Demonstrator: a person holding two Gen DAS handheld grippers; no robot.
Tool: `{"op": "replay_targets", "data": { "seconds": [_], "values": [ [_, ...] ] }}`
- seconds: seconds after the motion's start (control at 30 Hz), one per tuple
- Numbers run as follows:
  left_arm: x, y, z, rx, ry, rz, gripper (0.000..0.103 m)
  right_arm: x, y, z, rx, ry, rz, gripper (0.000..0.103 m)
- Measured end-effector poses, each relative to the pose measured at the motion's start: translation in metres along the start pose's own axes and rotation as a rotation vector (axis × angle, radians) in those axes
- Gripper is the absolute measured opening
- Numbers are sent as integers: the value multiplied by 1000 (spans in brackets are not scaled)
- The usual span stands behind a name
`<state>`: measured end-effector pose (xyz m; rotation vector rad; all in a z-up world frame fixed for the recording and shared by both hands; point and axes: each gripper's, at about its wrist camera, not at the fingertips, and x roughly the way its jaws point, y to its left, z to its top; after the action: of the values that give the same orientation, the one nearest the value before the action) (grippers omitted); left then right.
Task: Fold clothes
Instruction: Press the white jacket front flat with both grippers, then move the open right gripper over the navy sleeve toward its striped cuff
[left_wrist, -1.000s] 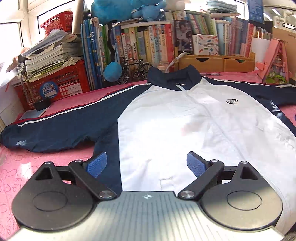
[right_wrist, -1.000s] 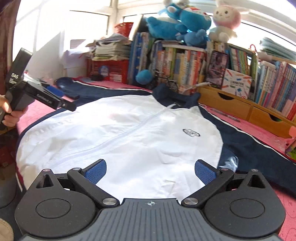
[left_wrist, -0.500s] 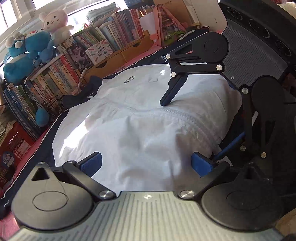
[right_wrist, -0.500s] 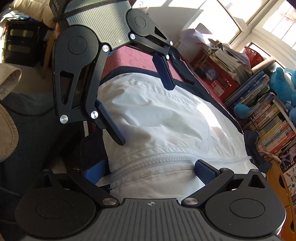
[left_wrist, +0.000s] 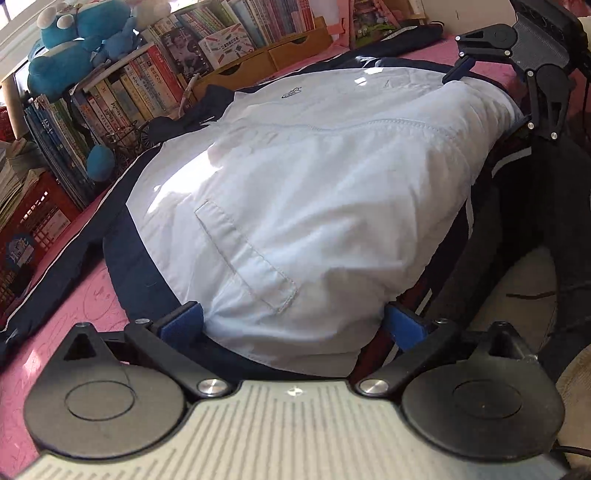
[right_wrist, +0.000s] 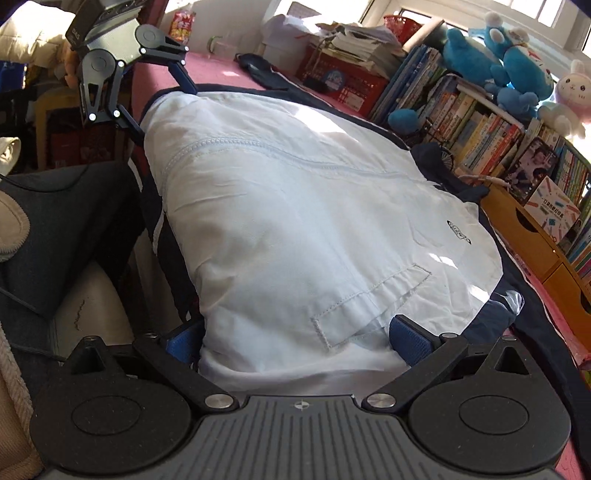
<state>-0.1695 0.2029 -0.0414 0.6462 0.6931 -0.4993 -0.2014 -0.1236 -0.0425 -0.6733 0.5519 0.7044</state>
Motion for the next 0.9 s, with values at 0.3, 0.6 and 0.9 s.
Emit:
{"op": "replay_targets", "data": {
  "seconds": [0.3, 0.6, 0.9],
  "values": [
    [-28, 38, 69, -235, -111, -62, 103, -54, -17, 15, 247, -176, -19, 103],
    [105, 5, 222, -382, -74, -196, 103, 14, -63, -5, 751, -149, -114, 103],
    [207, -25, 283, -408, 60, -164, 103, 19, -68, -13, 756, -238, -148, 103]
  ]
}}
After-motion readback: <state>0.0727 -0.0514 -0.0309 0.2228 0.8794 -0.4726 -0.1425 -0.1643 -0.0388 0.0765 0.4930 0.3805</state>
